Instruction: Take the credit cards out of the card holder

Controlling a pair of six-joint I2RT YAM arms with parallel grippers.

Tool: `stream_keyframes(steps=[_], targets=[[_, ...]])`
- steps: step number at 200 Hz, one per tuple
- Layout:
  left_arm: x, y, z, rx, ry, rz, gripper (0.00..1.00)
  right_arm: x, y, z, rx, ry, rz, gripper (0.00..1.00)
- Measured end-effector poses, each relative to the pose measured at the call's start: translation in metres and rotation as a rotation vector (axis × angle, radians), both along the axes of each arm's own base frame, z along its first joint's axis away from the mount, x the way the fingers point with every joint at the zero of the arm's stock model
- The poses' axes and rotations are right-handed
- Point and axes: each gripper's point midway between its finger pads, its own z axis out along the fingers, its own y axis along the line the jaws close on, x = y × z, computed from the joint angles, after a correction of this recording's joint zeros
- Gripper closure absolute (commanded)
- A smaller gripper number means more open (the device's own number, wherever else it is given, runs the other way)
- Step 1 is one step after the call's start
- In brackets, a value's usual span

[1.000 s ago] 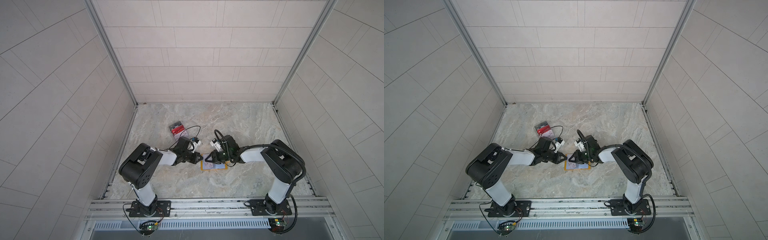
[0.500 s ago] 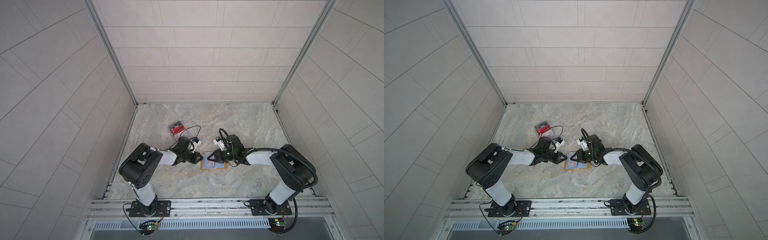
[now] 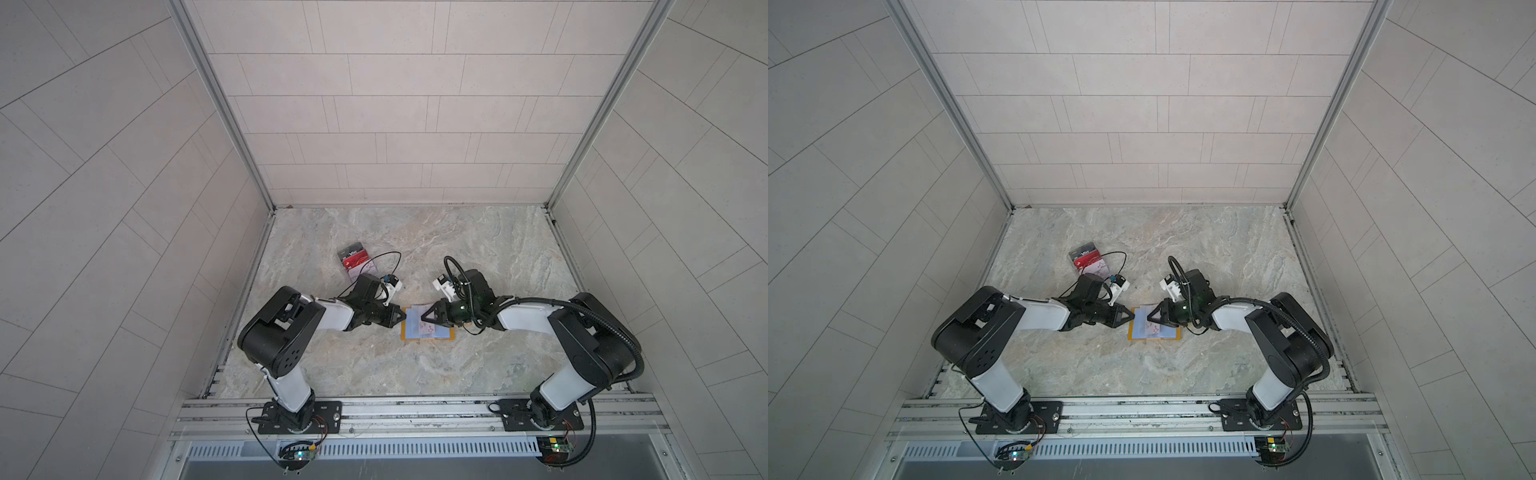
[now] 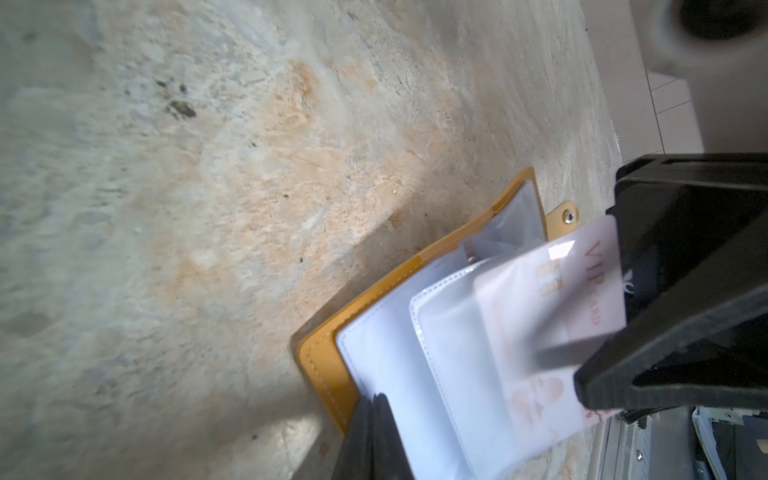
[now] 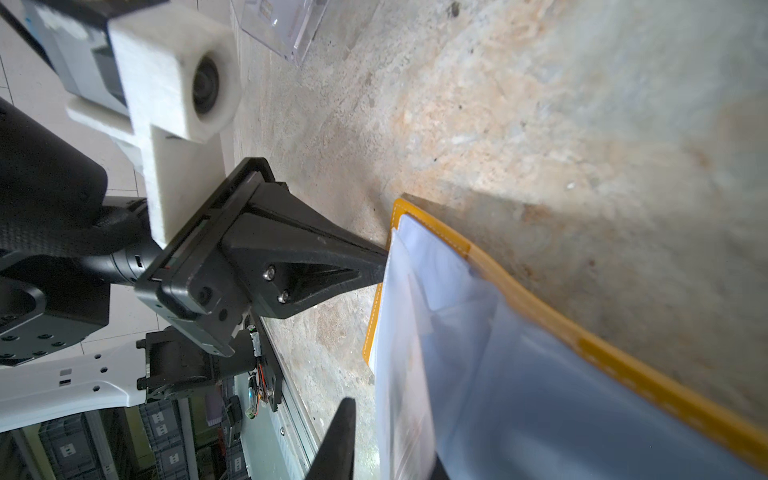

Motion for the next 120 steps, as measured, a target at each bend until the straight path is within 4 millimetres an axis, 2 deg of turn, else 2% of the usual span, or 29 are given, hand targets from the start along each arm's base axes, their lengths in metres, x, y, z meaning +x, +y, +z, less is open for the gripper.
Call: stream_keyframes(steps=[55,120], targets=[[0.000,0.000,0.000,0.001,0.000,0.000,0.91,-0.004,-0.008,-0.007,-0.043,0.014,0.003,0.89],[-0.002,-0.001,0.007,-0.005,-0.005,-0.005,0.74,-0.006,-0.023,0.001,-0.152,-0.035,0.021,0.98]])
